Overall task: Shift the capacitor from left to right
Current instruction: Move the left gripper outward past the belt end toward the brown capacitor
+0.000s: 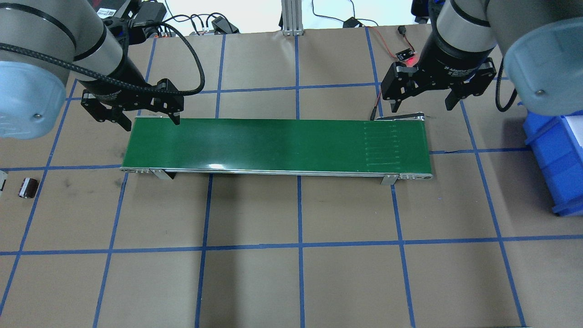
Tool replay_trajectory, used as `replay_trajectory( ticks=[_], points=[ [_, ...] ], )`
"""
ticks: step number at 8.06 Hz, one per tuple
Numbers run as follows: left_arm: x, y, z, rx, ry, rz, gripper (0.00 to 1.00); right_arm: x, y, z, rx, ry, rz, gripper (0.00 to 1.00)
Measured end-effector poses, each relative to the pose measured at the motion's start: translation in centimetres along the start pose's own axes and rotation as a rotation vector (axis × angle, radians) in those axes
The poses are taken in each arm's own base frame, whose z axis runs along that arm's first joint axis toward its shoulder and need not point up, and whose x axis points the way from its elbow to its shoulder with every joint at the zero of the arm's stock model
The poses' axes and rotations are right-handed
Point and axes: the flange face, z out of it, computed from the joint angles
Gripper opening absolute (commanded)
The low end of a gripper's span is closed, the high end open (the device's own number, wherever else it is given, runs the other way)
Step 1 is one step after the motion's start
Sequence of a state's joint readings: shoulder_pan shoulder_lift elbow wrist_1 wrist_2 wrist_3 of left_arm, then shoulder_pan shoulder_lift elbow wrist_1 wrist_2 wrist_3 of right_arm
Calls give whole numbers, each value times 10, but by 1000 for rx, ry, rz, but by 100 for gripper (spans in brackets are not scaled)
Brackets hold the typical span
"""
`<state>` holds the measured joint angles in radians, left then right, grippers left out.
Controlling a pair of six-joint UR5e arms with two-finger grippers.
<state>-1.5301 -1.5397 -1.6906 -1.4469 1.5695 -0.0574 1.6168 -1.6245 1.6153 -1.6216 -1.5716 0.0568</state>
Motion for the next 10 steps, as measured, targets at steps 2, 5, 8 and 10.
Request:
replay_trajectory(
  ticks=[2,5,8,10],
  points=[
    [-1,-2,4,-6,-3,0,100,0,0,0,0,1,0,100],
    [-23,-7,8,-24,-11,60,100,0,0,1,0,0,0,100],
    [-159,-29,14,-37,-5,9,100,0,0,0,0,-1,0,100],
    [-256,-38,32,-39,-7,-31,100,0,0,0,0,-1,0,100]
  ],
)
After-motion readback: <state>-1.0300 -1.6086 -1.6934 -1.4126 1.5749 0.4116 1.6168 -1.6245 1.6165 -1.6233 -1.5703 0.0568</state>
